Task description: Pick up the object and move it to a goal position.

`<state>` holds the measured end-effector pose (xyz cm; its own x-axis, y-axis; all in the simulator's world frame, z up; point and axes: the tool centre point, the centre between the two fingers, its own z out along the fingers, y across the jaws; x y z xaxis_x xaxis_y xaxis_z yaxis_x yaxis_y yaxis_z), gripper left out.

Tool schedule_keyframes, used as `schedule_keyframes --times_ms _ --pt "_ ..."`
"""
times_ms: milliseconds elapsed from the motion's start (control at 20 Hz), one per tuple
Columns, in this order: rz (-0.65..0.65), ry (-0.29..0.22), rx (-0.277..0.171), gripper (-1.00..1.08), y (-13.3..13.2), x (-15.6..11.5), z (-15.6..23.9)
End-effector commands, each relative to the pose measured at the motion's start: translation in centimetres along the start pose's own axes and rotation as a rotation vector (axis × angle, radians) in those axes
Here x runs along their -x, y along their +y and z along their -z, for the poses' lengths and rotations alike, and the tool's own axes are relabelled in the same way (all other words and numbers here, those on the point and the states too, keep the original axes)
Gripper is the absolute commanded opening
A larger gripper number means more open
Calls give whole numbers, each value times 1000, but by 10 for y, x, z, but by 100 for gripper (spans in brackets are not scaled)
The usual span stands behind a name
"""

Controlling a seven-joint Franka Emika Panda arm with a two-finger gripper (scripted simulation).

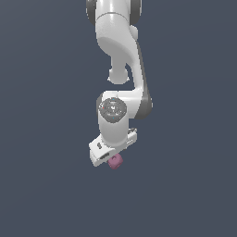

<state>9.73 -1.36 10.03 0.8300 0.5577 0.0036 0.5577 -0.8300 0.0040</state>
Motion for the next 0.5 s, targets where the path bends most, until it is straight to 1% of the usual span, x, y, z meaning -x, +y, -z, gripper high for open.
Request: schedule_keyframes --times_ms 0,450 --pt "25 -2 -2 100 4 -1 -6" --pt "42 -4 -4 100 7 -1 -12"
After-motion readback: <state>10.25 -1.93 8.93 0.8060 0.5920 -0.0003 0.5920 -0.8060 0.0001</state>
